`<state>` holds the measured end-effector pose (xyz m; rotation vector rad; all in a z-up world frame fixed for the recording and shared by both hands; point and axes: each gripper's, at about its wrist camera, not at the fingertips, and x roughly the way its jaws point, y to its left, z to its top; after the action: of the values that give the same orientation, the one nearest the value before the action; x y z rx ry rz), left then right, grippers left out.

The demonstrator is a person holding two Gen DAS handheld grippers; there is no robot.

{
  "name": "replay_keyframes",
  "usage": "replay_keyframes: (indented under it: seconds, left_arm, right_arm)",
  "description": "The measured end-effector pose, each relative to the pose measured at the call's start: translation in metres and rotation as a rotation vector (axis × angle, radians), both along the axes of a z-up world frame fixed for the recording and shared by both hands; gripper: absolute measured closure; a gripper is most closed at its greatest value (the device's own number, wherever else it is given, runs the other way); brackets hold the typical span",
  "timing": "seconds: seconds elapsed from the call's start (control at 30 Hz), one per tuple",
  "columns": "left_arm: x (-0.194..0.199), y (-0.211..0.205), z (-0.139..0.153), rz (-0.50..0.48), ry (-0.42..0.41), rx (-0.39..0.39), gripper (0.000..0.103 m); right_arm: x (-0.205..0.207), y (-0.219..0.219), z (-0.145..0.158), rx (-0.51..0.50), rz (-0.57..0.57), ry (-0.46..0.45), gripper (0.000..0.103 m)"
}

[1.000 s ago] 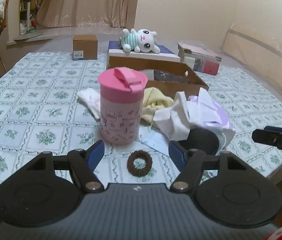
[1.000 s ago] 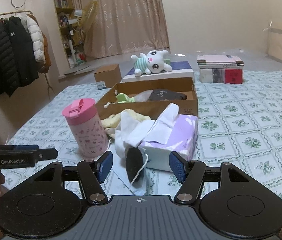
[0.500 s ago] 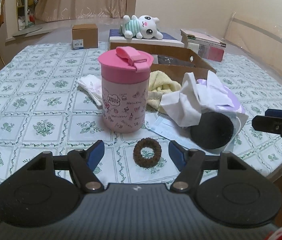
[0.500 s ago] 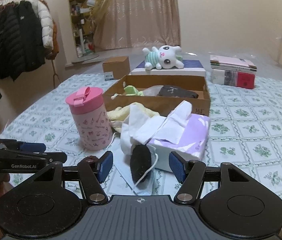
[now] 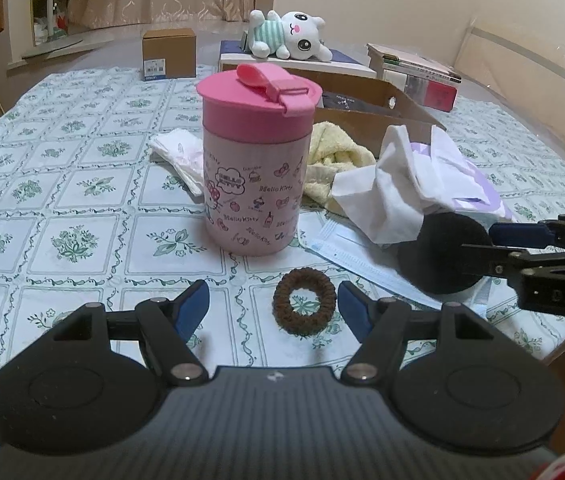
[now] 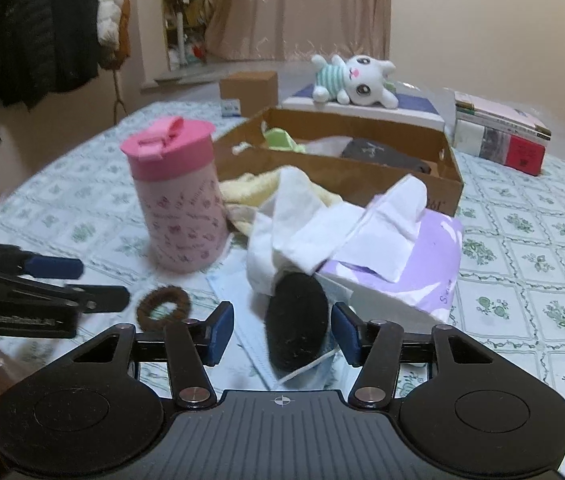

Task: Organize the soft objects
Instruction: 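Move the right gripper back to the black round item by the tissue box, then grasp the black round earmuff with the right gripper while the left gripper grasps the brown hair tie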

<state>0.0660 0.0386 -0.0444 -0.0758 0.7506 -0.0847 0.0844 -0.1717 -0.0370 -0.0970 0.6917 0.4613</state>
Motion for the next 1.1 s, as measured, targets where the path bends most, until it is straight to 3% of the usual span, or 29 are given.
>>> replay_keyframes:
  seconds: [0.33, 0.43, 0.47, 0.73, 0.93, 1.1]
  left_arm:
    - [0.005, -0.004, -0.012, -0.03, 0.024, 0.002, 0.035]
    - [0.006, -0.008, -0.016, -0.046, 0.031, 0.01, 0.035]
    - [0.007, -0.009, -0.017, -0.05, 0.033, 0.01, 0.035]
    - [0.019, -0.024, -0.026, -0.095, 0.031, 0.051, 0.038]
    - [0.028, -0.035, -0.035, -0.123, 0.029, 0.113, 0.047]
    - [0.031, -0.039, -0.041, -0.131, 0.041, 0.139, 0.063]
  right_arm:
    - [0.002, 0.005, -0.016, -0.004, 0.025, 0.039, 0.07]
    - [0.003, 0.003, -0.018, 0.007, 0.024, 0.056, 0.09]
    - [0.003, 0.002, -0.018, 0.016, 0.019, 0.061, 0.091]
    - [-0.006, -0.019, 0.0, 0.113, -0.035, 0.078, 0.093]
    - [-0.01, -0.029, 0.01, 0.13, -0.055, 0.069, 0.093]
    - [-0.011, -0.029, 0.01, 0.137, -0.061, 0.069, 0.093]
